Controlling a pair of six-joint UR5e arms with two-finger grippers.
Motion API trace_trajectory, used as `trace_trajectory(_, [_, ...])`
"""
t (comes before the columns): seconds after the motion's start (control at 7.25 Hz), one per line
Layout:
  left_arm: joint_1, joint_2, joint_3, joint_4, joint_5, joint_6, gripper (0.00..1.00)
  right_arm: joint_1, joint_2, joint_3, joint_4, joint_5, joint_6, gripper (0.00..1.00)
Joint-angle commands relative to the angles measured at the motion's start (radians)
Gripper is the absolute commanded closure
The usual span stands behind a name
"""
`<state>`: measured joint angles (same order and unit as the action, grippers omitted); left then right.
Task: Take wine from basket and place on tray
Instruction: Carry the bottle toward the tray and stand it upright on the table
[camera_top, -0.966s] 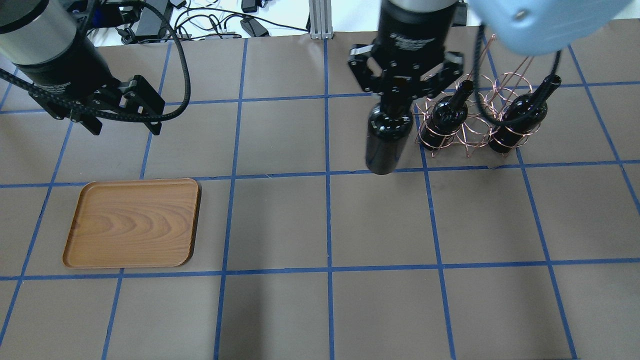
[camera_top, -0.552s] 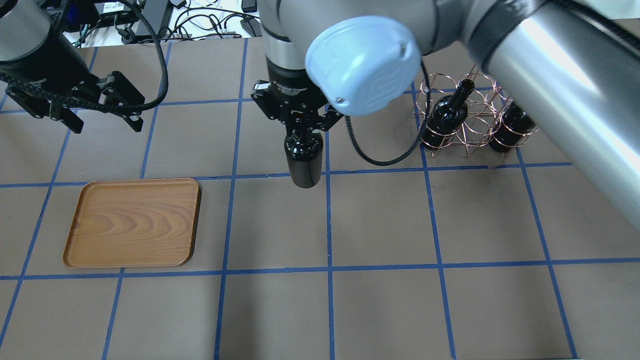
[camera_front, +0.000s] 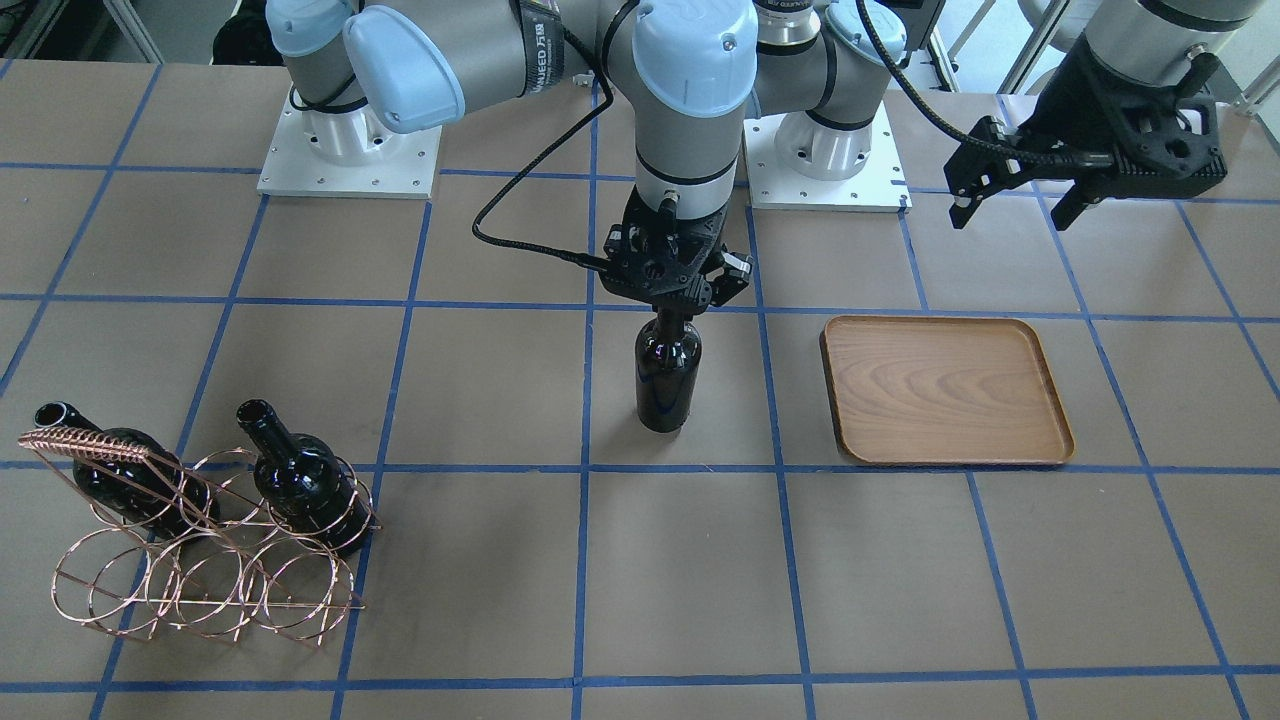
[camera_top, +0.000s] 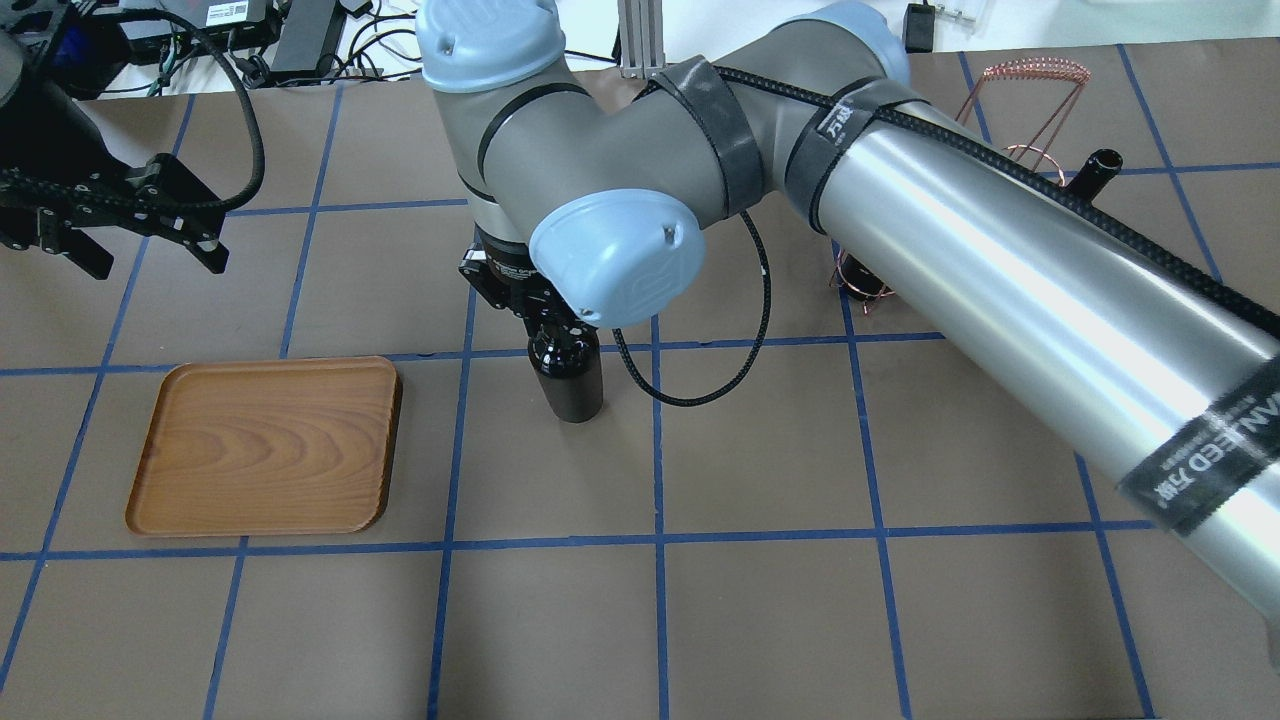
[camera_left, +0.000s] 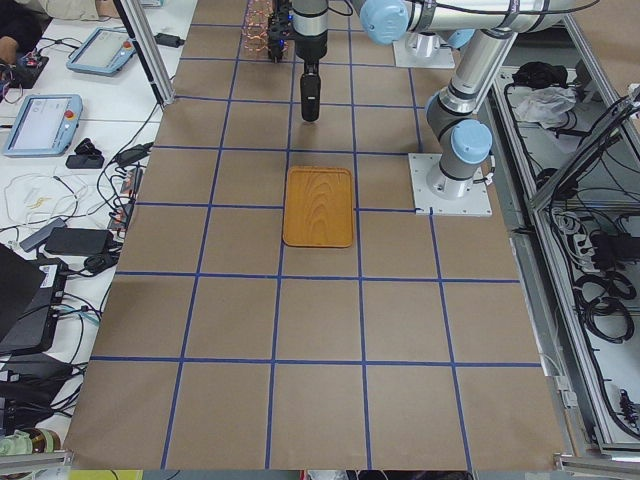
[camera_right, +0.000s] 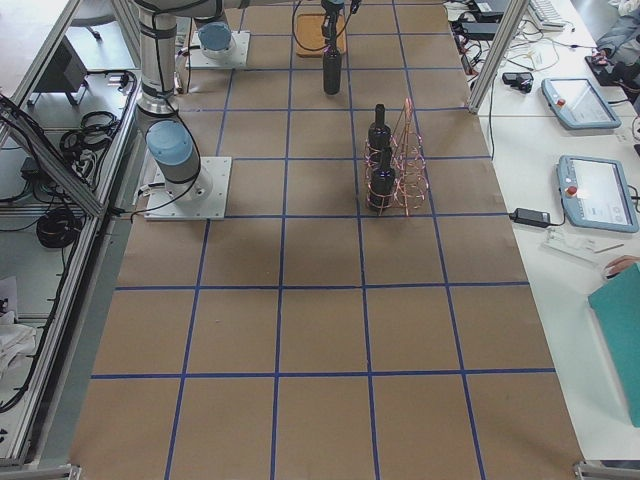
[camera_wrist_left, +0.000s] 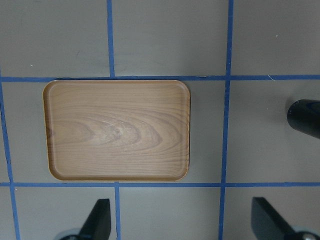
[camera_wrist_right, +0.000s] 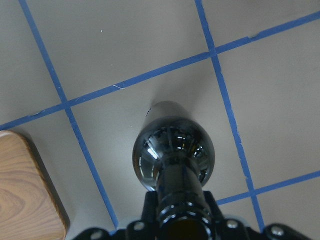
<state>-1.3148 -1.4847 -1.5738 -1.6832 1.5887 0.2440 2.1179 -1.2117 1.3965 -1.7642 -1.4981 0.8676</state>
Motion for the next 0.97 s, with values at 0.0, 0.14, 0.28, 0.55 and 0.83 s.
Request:
trace_trajectory(0.0, [0.000, 0.006, 0.000, -0.001, 0.002, -0.006, 0.00, -0.001, 0.003, 0.016, -0.020, 0.007, -0.001, 0.20])
trace_trajectory(0.14, [0.000, 0.007, 0.000, -0.001, 0.002, -0.008, 0.00, -0.002, 0.004, 0.015, -0.017, 0.009, -0.010, 0.00])
trace_trajectory(0.28, [0.000, 0.003, 0.000, 0.008, -0.001, -0.008, 0.00, -0.010, 0.004, 0.012, -0.014, 0.009, -0.015, 0.00])
trace_trajectory(0.55, [-0.010, 0.007, 0.005, 0.008, -0.001, -0.012, 0.00, -0.073, -0.028, -0.023, -0.006, 0.050, -0.118, 0.00])
trace_trajectory(0.83, [-0.052, -0.006, 0.005, 0.011, -0.016, -0.075, 0.00, -0.221, -0.101, -0.024, 0.061, 0.024, -0.482, 0.00])
